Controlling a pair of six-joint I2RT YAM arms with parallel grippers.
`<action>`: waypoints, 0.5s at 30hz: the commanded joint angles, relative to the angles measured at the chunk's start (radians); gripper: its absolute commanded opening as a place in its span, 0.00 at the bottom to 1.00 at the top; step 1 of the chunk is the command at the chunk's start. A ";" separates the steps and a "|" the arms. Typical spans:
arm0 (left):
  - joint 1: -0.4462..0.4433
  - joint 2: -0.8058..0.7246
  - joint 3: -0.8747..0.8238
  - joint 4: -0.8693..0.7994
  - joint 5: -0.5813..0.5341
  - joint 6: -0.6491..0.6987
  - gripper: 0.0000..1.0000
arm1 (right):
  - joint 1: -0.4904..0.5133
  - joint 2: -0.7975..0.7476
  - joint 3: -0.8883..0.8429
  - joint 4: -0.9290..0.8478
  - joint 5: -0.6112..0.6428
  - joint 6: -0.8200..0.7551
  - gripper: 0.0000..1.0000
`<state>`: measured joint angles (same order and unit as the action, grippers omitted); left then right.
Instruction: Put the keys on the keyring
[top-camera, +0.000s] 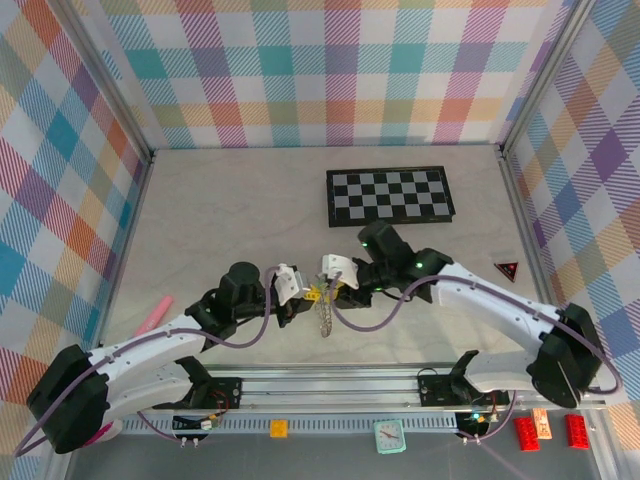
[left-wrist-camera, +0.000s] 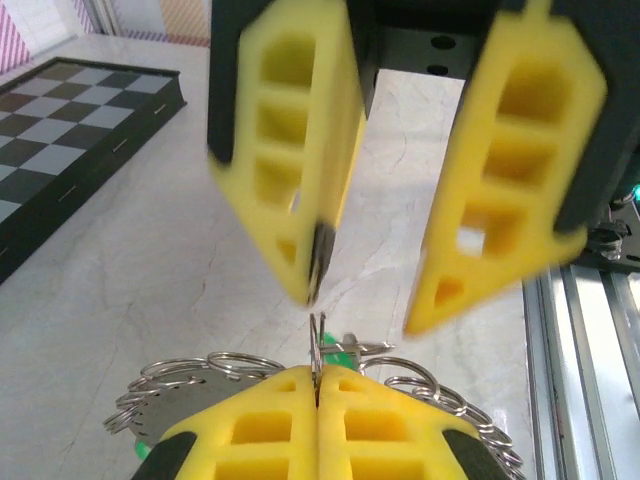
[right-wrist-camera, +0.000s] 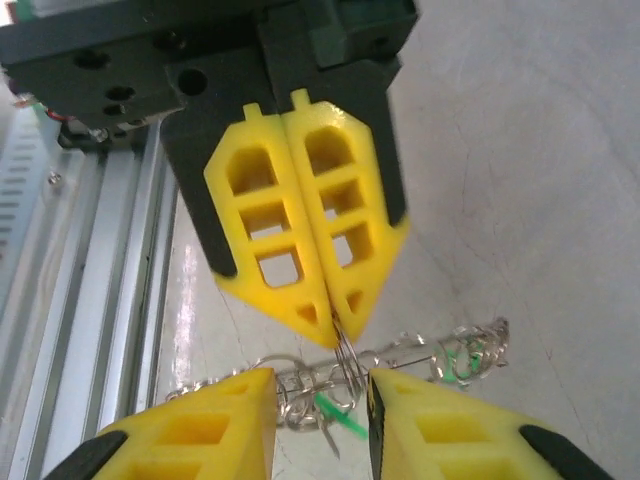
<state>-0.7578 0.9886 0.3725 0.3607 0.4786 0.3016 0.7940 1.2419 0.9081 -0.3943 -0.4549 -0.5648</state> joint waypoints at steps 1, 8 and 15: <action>-0.002 0.000 -0.058 0.233 0.026 -0.077 0.00 | -0.076 -0.038 -0.073 0.181 -0.198 0.084 0.30; -0.003 0.076 -0.116 0.434 0.055 -0.143 0.00 | -0.084 0.008 -0.121 0.227 -0.231 0.079 0.29; -0.003 0.088 -0.121 0.454 0.073 -0.138 0.00 | -0.085 0.033 -0.129 0.251 -0.222 0.095 0.26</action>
<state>-0.7578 1.0809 0.2630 0.7132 0.5152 0.1715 0.7071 1.2678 0.7902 -0.1806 -0.6350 -0.4786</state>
